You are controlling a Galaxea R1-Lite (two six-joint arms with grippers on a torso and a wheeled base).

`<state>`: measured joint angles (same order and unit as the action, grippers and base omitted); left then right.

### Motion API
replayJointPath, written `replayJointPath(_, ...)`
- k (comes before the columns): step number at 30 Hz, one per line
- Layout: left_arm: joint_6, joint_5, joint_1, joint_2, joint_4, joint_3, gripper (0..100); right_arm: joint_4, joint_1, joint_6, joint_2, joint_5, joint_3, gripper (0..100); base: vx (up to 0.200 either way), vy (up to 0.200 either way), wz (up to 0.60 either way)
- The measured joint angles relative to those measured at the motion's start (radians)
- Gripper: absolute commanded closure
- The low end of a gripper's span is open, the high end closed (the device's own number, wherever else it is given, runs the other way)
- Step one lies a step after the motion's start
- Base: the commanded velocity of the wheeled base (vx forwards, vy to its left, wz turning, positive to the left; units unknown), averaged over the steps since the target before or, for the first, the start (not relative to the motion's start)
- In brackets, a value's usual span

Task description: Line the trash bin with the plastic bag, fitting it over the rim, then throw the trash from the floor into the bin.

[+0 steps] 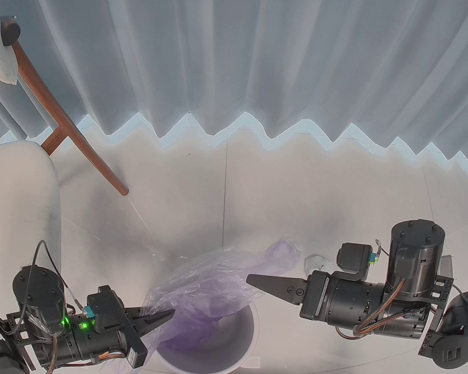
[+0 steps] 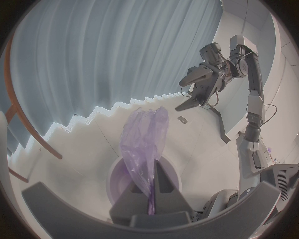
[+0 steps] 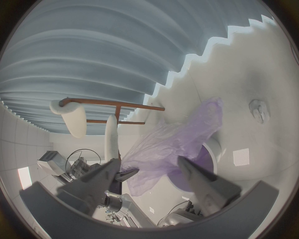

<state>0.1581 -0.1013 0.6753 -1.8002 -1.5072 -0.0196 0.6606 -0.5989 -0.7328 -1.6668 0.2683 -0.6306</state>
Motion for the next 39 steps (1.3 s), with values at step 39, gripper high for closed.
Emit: replayJointPath(39, -0.001, -0.04, 0.095, 0.01, 0.0, 0.002, 100, -0.242, 0.058, -0.021, -0.12, -0.125, -0.174, 0, 0.0, 0.0, 0.0)
